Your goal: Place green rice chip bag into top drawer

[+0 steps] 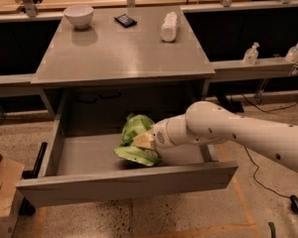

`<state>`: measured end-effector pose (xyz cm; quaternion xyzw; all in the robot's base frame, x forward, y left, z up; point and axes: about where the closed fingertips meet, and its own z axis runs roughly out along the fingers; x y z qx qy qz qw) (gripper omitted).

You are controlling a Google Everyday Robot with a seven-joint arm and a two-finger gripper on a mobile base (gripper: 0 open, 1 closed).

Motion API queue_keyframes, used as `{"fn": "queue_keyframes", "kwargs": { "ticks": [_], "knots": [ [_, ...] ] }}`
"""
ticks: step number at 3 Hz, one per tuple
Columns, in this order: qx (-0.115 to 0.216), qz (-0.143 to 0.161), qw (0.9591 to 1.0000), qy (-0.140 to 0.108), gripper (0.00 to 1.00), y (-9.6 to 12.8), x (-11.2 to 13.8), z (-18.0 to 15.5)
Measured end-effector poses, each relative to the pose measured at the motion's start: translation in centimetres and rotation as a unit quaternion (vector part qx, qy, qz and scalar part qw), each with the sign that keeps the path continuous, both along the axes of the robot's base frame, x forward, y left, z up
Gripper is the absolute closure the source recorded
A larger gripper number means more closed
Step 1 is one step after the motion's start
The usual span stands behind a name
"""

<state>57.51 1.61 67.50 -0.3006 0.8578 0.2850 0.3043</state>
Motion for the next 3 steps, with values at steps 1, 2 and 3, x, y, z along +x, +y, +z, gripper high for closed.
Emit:
{"fn": "queue_keyframes", "kwargs": {
  "ticks": [1, 2, 3],
  "knots": [
    [-0.004, 0.003, 0.9999, -0.011, 0.12, 0.69, 0.18, 0.65],
    [-0.005, 0.005, 0.9999, -0.013, 0.0, 0.87, 0.15, 0.77],
    [-0.005, 0.005, 0.9999, -0.013, 0.0, 0.88, 0.15, 0.77]
  ]
}}
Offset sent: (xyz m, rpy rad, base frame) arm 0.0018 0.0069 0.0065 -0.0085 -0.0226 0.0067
